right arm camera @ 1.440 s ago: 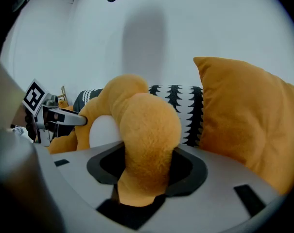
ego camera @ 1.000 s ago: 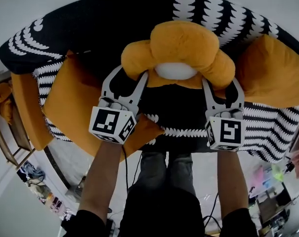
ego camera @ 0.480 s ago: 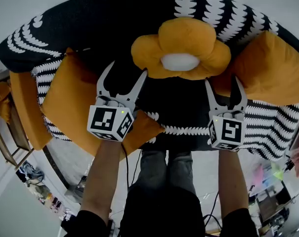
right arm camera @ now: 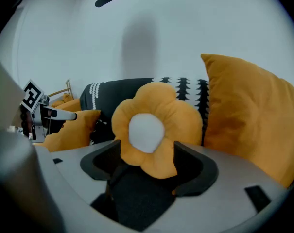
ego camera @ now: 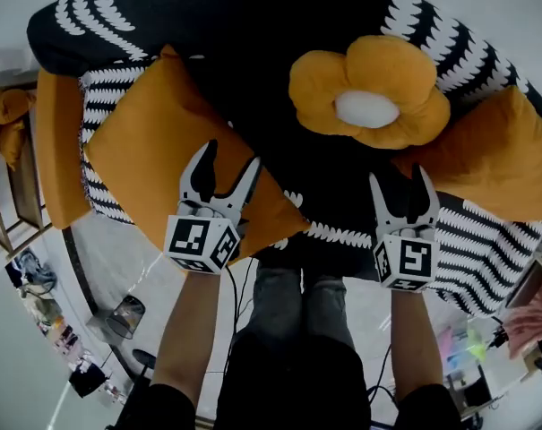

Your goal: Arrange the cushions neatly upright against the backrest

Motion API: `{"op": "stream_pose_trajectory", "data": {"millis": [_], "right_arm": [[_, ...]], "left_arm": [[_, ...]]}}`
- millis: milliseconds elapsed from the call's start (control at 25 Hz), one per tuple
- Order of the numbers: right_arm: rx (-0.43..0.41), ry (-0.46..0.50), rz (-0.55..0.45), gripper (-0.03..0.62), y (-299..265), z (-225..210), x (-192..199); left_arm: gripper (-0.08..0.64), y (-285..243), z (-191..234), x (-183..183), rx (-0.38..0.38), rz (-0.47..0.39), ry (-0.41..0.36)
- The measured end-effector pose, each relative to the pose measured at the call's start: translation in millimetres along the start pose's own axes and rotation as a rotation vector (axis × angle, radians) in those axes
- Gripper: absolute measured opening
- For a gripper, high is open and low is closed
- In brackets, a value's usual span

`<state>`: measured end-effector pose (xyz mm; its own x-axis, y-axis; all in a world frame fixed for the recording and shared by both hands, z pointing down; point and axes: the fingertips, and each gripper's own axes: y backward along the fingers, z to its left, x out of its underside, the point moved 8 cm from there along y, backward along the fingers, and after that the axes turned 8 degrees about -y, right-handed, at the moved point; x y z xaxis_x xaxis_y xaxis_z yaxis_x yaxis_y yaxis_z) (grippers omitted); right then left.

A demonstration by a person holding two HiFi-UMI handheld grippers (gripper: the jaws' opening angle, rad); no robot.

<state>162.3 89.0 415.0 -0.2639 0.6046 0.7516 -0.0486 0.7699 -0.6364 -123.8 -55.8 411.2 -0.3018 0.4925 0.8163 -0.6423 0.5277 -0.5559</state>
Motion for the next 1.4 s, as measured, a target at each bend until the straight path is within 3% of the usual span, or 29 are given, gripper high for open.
{"op": "stream_pose_trajectory", "data": {"millis": [120, 360, 560, 720, 840, 1120, 1400], "right_arm": [[-0.081, 0.001, 0.063, 0.354, 9, 23, 22], [-0.230, 0.039, 0.167, 0.353, 23, 81, 56], [-0.318, 0.115, 0.174, 0.351, 32, 127, 47], [-0.298, 0.162, 0.159, 0.347, 23, 157, 61], [-0.255, 0.162, 0.132, 0.347, 17, 203, 66], [-0.205, 0.007, 0.085, 0.347, 36, 358, 79], [-0.080, -0.105, 0.011, 0.345, 59, 403, 73]], "left_arm": [[0.344, 43, 5, 29, -0.071, 0.033, 0.055], [0.344, 119, 18, 58, -0.175, 0.082, 0.067], [0.344, 159, 31, 73, -0.256, 0.026, 0.141], [0.344, 185, 47, 96, -0.265, -0.031, 0.172], [0.344, 228, 82, 113, -0.256, -0.051, 0.185], [0.344, 381, 184, 130, -0.280, -0.075, 0.172], [0.344, 405, 253, 109, -0.181, -0.069, 0.070]]}}
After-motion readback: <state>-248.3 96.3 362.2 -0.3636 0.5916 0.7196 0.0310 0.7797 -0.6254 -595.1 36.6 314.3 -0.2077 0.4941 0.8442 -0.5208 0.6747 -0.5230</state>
